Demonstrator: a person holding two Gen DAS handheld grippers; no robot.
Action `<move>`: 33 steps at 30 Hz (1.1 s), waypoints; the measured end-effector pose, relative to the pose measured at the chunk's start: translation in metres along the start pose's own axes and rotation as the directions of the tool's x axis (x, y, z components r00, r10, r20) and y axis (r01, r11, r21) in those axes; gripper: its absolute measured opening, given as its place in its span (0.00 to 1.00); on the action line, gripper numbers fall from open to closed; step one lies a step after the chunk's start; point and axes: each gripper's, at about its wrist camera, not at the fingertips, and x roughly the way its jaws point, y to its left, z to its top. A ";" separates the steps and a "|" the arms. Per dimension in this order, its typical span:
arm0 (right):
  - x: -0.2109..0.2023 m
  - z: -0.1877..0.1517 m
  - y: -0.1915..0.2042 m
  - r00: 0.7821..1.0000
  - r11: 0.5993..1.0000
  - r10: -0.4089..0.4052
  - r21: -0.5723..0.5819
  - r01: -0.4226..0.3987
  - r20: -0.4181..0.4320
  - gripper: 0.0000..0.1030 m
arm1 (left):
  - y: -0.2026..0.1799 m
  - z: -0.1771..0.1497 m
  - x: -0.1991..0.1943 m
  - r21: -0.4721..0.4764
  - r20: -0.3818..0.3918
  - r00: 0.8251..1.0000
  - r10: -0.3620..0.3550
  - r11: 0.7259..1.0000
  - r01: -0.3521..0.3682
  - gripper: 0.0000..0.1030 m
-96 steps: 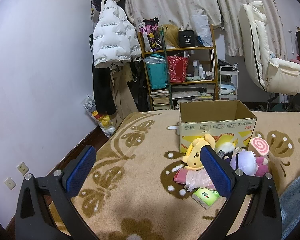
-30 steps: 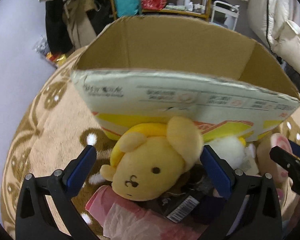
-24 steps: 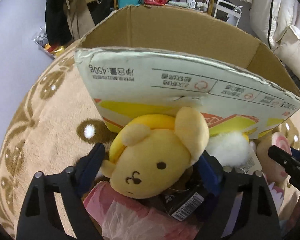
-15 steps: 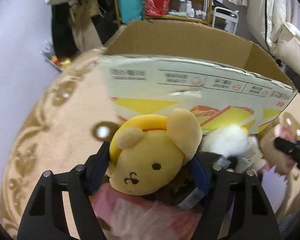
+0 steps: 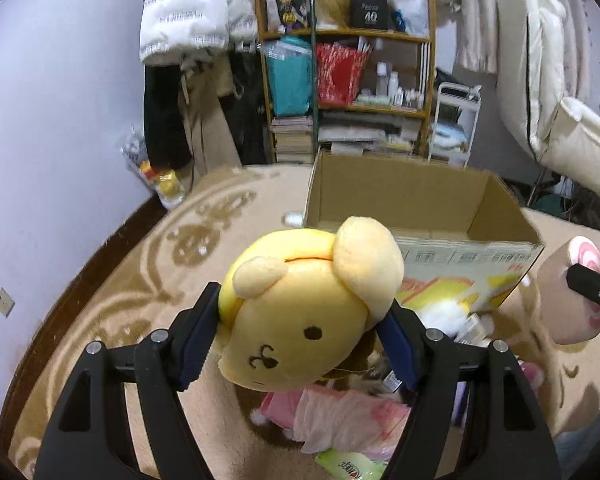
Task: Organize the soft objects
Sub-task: 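Carry the bear and swirl cushion into the box and open both grippers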
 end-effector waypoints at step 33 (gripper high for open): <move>0.069 0.083 0.004 0.995 0.995 0.098 0.029 -0.098 0.009 0.45 | -0.046 0.096 0.087 0.063 -0.114 0.989 -0.090 0.993 0.098 0.82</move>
